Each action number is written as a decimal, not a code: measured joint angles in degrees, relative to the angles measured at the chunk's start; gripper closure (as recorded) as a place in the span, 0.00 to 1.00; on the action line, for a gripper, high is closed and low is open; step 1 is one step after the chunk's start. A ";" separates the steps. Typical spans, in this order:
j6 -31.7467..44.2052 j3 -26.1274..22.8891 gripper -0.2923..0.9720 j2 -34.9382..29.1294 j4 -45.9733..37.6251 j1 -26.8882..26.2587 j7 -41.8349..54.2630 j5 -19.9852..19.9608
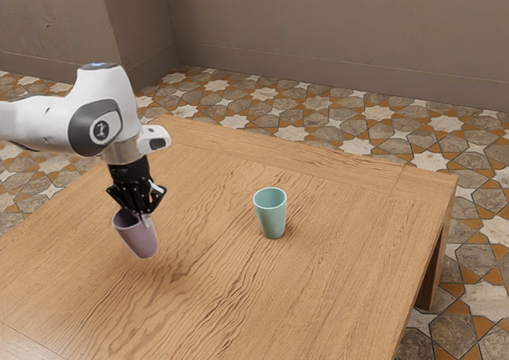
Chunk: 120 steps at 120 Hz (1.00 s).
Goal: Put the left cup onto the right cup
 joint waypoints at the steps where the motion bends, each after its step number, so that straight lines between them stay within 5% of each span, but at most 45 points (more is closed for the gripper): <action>1: -0.07 -0.03 0.85 0.00 0.15 -0.05 -0.02 0.00; 120: -13.00 -0.81 0.85 16.13 33.01 -10.87 -0.71 6.96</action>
